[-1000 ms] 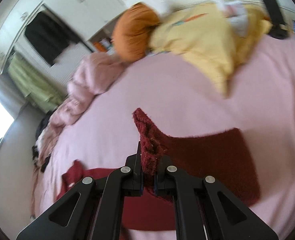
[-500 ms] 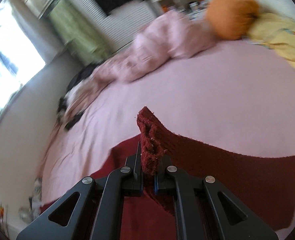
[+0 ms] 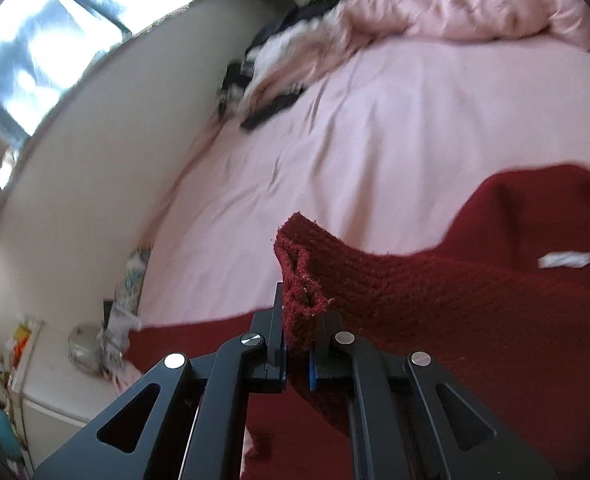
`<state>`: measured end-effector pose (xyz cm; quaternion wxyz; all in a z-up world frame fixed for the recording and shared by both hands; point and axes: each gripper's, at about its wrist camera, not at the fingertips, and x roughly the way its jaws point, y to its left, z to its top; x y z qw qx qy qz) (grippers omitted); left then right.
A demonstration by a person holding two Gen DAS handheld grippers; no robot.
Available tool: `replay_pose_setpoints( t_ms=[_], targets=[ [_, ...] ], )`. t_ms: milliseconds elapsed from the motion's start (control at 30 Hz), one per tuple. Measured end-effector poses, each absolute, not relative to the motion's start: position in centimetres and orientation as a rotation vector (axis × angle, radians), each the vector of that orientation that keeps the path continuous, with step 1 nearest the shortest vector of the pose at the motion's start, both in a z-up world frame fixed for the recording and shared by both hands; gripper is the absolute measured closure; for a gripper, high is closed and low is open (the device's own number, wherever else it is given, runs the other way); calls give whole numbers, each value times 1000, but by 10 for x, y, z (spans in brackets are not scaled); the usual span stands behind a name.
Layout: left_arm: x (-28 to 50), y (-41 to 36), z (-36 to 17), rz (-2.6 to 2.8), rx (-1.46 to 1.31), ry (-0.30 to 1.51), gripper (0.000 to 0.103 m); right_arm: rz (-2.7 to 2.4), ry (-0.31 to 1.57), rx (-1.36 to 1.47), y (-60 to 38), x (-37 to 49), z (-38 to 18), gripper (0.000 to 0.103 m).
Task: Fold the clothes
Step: 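Carry the held sleeve across the cardigan front with the right tool, then lay the sleeve on the cardigan front and open the right tool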
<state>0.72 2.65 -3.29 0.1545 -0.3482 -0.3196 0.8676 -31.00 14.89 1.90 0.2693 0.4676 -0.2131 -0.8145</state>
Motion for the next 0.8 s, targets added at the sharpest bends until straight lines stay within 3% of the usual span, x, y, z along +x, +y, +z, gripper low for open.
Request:
replay_pose_setpoints(
  t_ms=[233,533,667,800],
  targets=[
    [5,26,-37,2465,-991,-925,16,-2094,-540,1432,110,-291,-46,96],
    [6,23,-38,2439,-995,-952,16,-2092,-440,1515,77,-293,-72,94],
    [5,23,-39,2443,-1006,-947,16,-2088,-503,1538,80,-294,-85,94],
    [-1,24,-39,2450,-1030,-927,16,-2048,-506,1556,80,-295,-79,79]
  ],
)
